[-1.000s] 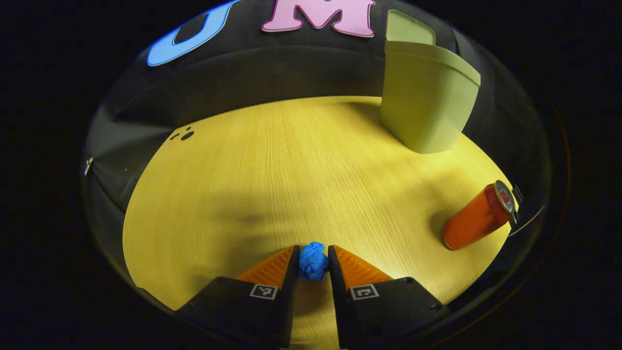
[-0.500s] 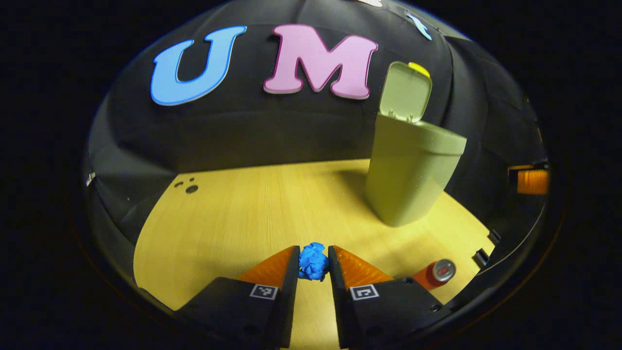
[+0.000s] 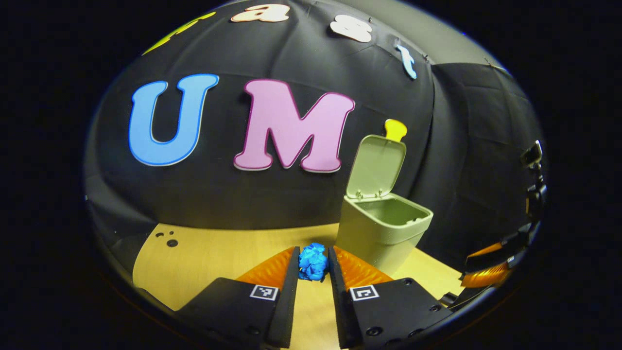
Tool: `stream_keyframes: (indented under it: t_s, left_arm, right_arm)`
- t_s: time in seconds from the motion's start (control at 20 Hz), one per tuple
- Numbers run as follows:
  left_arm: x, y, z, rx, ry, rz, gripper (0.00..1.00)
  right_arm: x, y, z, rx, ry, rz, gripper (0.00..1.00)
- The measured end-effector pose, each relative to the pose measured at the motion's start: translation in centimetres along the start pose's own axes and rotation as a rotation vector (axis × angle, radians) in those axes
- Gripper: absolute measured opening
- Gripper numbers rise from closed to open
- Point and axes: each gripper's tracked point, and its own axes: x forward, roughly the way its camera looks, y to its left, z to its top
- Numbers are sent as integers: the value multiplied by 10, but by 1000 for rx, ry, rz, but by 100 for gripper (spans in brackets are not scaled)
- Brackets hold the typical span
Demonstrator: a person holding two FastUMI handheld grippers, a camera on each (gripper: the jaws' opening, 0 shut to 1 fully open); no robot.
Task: Press the lid of the desktop garbage bin to open it, pick up the crumpled paper on the desktop and throw it into the bin, then pick up the pop can on the desktop and drop it into the bin, and finally close the garbage bin lid.
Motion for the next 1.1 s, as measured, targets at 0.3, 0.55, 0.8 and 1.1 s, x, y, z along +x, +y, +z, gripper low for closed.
stream_keyframes:
  t_s: [0.3, 0.55, 0.8, 1.1]
  left_arm:
    - [36, -40, 47, 39, -83, -89, 39]
    - [73, -79, 69, 83, -107, -181, 43]
    - [114, -110, 58, 115, -59, -244, 39]
    - [158, -138, 27, 161, 15, -261, 39]
  right_arm:
    - [-9, 1, -16, 8, 16, -16, 87]
    - [-20, 0, -25, 27, 27, -27, 87]
    - [-30, -6, -32, 38, 32, -39, 87]
    - [-39, -14, -37, 57, 30, -58, 87]
